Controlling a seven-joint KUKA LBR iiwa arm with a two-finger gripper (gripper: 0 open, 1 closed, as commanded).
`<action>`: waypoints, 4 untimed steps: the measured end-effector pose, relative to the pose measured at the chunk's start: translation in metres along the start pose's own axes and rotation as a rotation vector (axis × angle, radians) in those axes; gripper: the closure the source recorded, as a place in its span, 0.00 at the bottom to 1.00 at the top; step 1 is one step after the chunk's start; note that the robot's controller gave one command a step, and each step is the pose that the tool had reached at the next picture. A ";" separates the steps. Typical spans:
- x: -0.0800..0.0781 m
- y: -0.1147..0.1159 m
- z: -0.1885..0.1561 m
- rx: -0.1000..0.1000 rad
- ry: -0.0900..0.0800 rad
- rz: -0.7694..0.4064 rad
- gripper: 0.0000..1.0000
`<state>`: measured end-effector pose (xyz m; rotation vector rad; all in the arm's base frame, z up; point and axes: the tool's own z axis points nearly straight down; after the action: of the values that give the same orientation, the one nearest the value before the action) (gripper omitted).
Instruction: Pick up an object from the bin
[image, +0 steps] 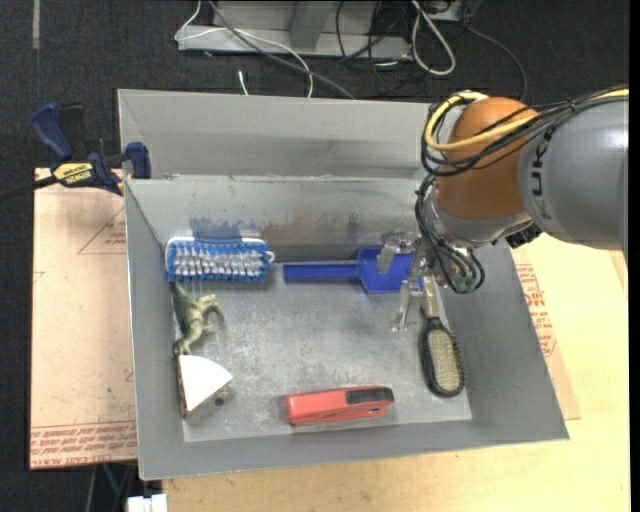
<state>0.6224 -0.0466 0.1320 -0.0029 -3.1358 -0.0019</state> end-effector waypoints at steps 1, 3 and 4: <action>-0.002 0.000 -0.005 0.001 -0.007 -0.002 0.00; -0.018 0.055 0.060 -0.001 -0.019 0.263 0.00; -0.019 0.093 0.059 0.000 -0.022 -0.086 0.00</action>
Offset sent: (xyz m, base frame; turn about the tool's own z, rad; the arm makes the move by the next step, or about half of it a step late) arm 0.0186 0.0254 -0.0620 0.0959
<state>0.6408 0.0461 0.0730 0.1323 -3.1554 -0.0024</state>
